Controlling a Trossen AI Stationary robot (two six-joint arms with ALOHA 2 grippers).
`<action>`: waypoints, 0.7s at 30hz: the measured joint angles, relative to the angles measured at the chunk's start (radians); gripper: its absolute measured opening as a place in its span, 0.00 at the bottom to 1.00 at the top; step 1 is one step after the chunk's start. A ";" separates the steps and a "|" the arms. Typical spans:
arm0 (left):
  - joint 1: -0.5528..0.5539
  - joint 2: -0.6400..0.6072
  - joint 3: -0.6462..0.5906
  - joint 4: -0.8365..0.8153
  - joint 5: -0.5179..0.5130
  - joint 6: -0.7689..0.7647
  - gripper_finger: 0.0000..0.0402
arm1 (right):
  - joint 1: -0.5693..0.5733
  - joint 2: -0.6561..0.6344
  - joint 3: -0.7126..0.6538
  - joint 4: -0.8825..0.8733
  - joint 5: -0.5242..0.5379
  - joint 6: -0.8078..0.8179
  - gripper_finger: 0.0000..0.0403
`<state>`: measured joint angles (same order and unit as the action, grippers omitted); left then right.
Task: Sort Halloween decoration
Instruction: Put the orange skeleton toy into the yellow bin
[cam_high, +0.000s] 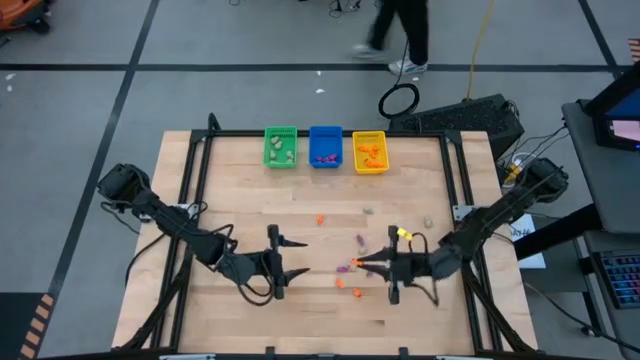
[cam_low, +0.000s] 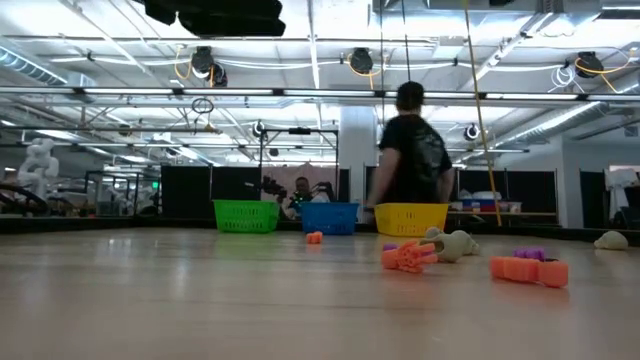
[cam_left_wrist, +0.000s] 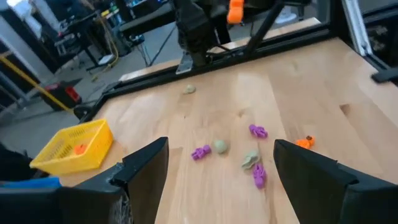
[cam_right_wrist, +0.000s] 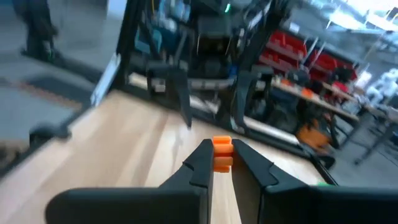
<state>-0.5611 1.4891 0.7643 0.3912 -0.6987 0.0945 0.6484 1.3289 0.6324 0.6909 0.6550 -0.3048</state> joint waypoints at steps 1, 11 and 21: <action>0.005 0.000 0.000 0.000 0.000 -0.015 0.72 | -0.014 0.000 -0.029 0.076 -0.021 -0.003 0.07; 0.046 0.001 -0.002 -0.038 0.017 -0.220 0.72 | -0.094 0.000 -0.159 0.335 -0.084 0.091 0.07; 0.042 0.001 -0.002 -0.012 0.022 -0.158 0.62 | -0.097 0.000 -0.159 0.346 -0.214 0.023 0.07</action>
<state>-0.5190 1.4902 0.7628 0.3796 -0.6768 -0.0639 0.5510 1.3285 0.4732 1.0369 0.4410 -0.2818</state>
